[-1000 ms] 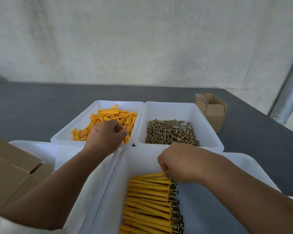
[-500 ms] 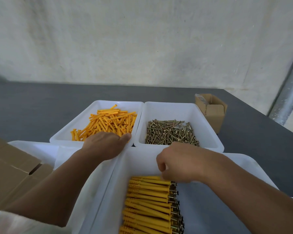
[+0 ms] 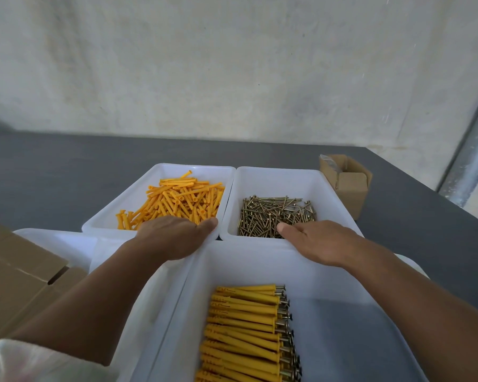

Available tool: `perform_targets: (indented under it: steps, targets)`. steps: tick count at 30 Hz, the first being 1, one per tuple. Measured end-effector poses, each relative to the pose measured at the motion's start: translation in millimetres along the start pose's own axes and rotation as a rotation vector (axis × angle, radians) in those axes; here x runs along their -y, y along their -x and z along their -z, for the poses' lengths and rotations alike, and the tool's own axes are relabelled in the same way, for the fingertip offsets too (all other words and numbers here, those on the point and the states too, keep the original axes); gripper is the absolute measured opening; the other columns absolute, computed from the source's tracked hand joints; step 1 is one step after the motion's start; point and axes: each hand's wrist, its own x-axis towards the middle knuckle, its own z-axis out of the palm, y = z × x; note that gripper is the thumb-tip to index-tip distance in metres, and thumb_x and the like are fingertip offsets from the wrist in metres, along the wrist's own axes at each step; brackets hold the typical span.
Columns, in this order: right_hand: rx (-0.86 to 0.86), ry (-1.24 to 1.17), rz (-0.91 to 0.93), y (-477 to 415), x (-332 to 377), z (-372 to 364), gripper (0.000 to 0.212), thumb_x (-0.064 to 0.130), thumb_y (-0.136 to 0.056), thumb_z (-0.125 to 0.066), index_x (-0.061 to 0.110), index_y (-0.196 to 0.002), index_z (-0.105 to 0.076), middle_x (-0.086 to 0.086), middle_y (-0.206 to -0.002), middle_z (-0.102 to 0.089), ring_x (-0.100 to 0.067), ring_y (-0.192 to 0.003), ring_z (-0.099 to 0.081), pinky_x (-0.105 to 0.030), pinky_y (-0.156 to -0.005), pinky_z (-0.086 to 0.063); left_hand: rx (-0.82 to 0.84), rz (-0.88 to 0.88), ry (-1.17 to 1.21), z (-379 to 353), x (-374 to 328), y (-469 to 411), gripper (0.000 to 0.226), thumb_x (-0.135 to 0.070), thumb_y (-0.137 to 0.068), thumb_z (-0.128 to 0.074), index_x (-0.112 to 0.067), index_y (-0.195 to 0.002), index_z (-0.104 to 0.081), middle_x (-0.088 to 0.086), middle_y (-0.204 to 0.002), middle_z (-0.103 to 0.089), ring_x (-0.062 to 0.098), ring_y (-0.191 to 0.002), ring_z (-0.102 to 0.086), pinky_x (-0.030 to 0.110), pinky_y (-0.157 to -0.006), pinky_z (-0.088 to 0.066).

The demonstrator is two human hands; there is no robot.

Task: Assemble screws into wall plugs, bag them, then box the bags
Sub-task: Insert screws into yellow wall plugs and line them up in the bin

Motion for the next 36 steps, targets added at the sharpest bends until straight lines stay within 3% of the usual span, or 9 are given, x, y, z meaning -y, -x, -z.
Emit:
perform_targets:
  steps: [3, 9, 15, 19, 26, 31, 34, 36]
  targets:
    - [0.068, 0.027, -0.018, -2.8, 2.0, 1.5, 0.080, 0.075, -0.090, -0.002, 0.035, -0.145, -0.044, 0.000, -0.150, -0.045, -0.025, -0.137, -0.040, -0.043, -0.107, -0.035, -0.005, -0.004, -0.015, -1.0, 0.7, -0.4, 0.087, -0.074, -0.088, -0.002, -0.024, -0.115, -0.068, 0.002, -0.124, -0.063, 0.022, -0.113, -0.055, 0.035, -0.082, -0.039]
    - [0.083, 0.010, -0.019, -5.9, 0.2, 1.2, 0.084, 0.074, -0.091, -0.003, 0.027, -0.143, -0.049, -0.003, -0.149, -0.046, -0.026, -0.135, -0.041, -0.042, -0.106, -0.035, -0.031, 0.020, 0.004, -4.1, 0.5, -0.6, 0.083, -0.074, -0.089, -0.005, -0.024, -0.104, -0.069, -0.001, -0.108, -0.065, 0.017, -0.089, -0.050, 0.033, -0.074, -0.037]
    - [0.079, -0.001, 0.003, -4.0, 0.7, 1.8, 0.081, 0.072, -0.093, -0.003, 0.027, -0.145, -0.047, -0.003, -0.150, -0.044, -0.025, -0.136, -0.040, -0.040, -0.105, -0.033, -0.075, 0.038, 0.052, -6.0, 1.3, 0.0, 0.079, -0.075, -0.089, -0.009, -0.026, -0.097, -0.070, -0.006, -0.095, -0.065, 0.013, -0.083, -0.052, 0.031, -0.069, -0.036]
    - [0.076, -0.003, 0.005, -3.6, 0.7, 1.5, 0.081, 0.071, -0.093, -0.003, 0.028, -0.145, -0.048, -0.003, -0.149, -0.047, -0.025, -0.135, -0.042, -0.040, -0.104, -0.035, -0.154, 0.074, 0.112, -6.7, 0.7, 0.3, 0.068, -0.074, -0.090, -0.019, -0.022, -0.077, -0.061, -0.007, -0.077, -0.060, 0.008, -0.073, -0.051, 0.030, -0.061, -0.032]
    - [0.023, 0.025, 0.024, -4.7, -0.5, -2.0, 0.082, 0.071, -0.093, -0.002, 0.026, -0.127, -0.062, -0.003, -0.128, -0.060, -0.022, -0.116, -0.053, -0.035, -0.085, -0.037, -0.291, 0.156, 0.263, -3.1, -2.5, 4.2, 0.034, -0.062, -0.087, -0.049, -0.029, -0.079, -0.055, -0.012, -0.074, -0.055, 0.006, -0.070, -0.048, 0.029, -0.059, -0.035]
    - [-0.056, 0.016, 0.039, -4.3, -1.8, -5.2, 0.084, 0.072, -0.093, -0.006, 0.020, -0.103, -0.071, 0.002, -0.082, -0.061, -0.013, -0.083, -0.057, -0.030, -0.066, -0.039, -0.368, 0.164, 0.356, -0.9, -2.5, 6.4, 0.017, -0.045, -0.083, -0.062, -0.030, -0.083, -0.055, -0.015, -0.074, -0.052, 0.009, -0.071, -0.048, 0.027, -0.056, -0.033]
    - [-0.091, -0.025, 0.055, -2.6, -2.8, -4.3, 0.083, 0.070, -0.095, -0.014, 0.010, -0.097, -0.070, -0.002, -0.074, -0.060, -0.021, -0.081, -0.062, -0.033, -0.068, -0.044, -0.396, 0.168, 0.399, 0.9, -1.8, 7.1, 0.011, -0.032, -0.081, -0.064, -0.031, -0.089, -0.056, -0.015, -0.076, -0.051, 0.012, -0.074, -0.049, 0.024, -0.053, -0.031]
    - [-0.104, -0.056, 0.071, -1.0, -3.0, -1.8, 0.075, 0.066, -0.097, -0.021, 0.006, -0.077, -0.061, -0.004, -0.069, -0.054, -0.025, -0.075, -0.061, -0.033, -0.067, -0.044, -0.406, 0.165, 0.420, 1.6, -1.0, 7.3, 0.013, -0.025, -0.081, -0.063, -0.031, -0.092, -0.058, -0.014, -0.078, -0.053, 0.012, -0.075, -0.049, 0.023, -0.052, -0.032]
